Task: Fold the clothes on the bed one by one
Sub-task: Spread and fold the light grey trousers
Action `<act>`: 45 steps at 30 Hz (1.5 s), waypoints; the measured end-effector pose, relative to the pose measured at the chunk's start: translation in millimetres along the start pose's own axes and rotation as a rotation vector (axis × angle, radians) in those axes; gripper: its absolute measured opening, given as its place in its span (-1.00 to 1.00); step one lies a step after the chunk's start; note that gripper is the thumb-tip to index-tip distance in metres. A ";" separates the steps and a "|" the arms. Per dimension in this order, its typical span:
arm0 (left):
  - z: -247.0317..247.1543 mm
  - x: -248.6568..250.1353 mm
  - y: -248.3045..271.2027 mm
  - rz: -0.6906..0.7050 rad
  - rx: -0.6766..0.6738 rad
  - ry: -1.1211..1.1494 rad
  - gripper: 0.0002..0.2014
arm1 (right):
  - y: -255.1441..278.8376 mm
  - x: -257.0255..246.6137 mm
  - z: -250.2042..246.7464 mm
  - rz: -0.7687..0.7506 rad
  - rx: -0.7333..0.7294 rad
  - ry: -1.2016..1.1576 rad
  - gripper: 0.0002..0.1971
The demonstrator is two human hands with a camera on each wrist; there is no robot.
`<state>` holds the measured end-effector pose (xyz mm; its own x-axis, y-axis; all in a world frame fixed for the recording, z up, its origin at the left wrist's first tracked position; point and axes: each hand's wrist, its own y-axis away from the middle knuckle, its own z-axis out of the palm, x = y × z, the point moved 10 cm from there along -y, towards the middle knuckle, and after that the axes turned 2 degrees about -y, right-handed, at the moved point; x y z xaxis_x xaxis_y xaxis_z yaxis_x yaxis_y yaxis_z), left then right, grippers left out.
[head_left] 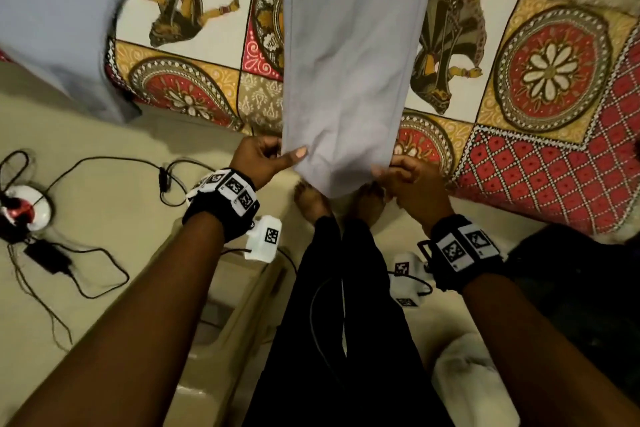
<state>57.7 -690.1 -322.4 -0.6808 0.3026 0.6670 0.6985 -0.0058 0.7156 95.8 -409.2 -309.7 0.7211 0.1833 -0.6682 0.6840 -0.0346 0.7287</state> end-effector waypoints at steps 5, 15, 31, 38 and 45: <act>9.6 -32.2 10.8 -0.136 -0.064 0.075 -0.92 | 18.0 34.5 6.6 0.033 -0.006 -0.051 -0.89; 43.7 -96.7 58.5 -0.311 -0.259 0.068 -0.72 | 19.3 48.8 27.0 0.049 -0.007 -0.194 -0.93; 58.0 -101.3 53.2 -0.218 -0.147 0.081 -0.63 | 43.5 115.6 43.3 0.186 -0.119 -0.025 -0.83; 37.3 -71.9 32.2 -0.213 0.033 0.341 -0.66 | 34.3 90.6 46.6 0.166 -0.063 -0.251 -0.68; 36.7 -96.2 29.4 -0.235 0.032 0.365 -0.84 | 6.8 85.4 43.5 0.123 0.054 -0.188 -0.88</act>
<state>151.8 -684.4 -373.2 -0.8514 -0.0646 0.5205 0.5178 0.0539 0.8538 166.8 -436.5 -368.3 0.8036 -0.0117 -0.5950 0.5912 -0.0993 0.8004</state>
